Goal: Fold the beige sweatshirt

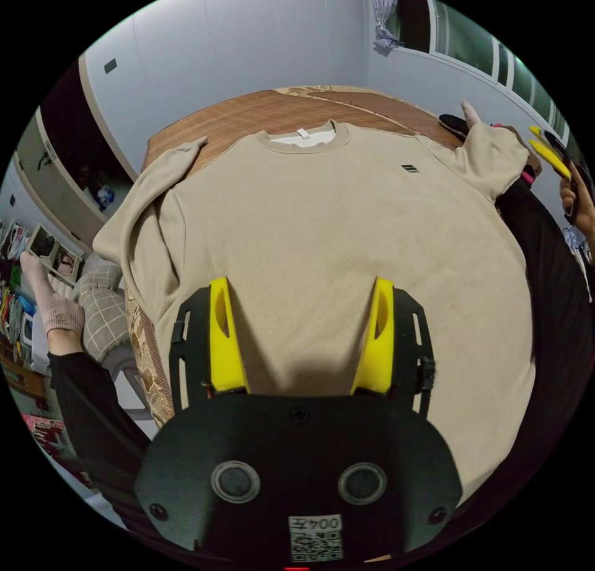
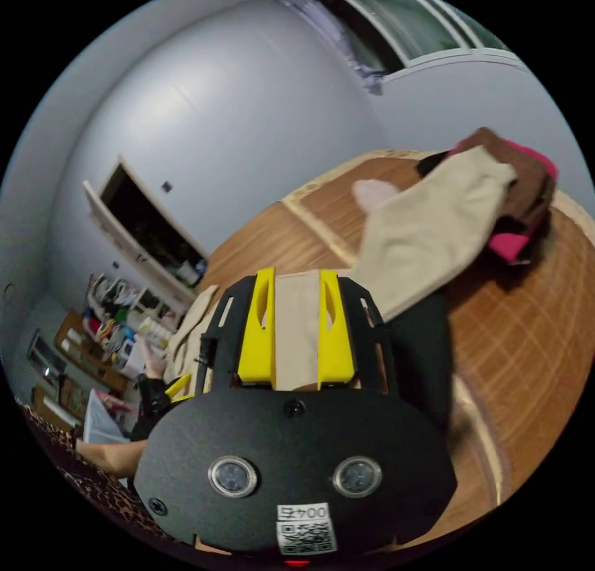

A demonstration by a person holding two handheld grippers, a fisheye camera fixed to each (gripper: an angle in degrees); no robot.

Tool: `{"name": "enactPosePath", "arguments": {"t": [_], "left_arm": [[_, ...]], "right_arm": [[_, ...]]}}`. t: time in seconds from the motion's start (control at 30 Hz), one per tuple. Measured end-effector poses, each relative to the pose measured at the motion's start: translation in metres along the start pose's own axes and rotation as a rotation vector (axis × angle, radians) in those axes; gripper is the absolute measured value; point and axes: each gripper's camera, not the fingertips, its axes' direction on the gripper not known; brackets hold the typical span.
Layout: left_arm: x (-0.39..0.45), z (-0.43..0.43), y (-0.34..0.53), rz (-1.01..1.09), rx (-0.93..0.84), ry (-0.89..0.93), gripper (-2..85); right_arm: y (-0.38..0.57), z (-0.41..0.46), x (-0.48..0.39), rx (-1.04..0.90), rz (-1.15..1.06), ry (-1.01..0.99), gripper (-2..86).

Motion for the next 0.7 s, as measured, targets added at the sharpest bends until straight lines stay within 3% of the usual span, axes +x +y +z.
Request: {"name": "enactPosePath", "arguments": {"t": [0.13,0.33,0.47,0.6,0.7], "left_arm": [[0.011,-0.017,-0.009,-0.001,-0.009,0.003,29.1],[0.026,-0.043,-0.027,-0.006,-0.039,0.009,29.1],[0.036,-0.063,-0.038,-0.011,-0.045,0.011,28.8],[0.042,-0.079,-0.059,-0.010,-0.119,0.026,27.8],[0.024,-0.113,-0.089,-0.039,-0.073,0.147,24.5]], "right_arm": [[0.042,0.108,-0.078,-0.184,-0.112,-0.101,11.1],[0.133,0.204,-0.129,-0.384,-0.417,0.074,10.9],[0.150,0.233,-0.146,-0.444,-0.566,0.143,10.0],[0.165,0.254,-0.142,-0.496,-0.573,0.176,10.1],[0.162,0.255,-0.136,-0.502,-0.558,0.177,9.4]]}}
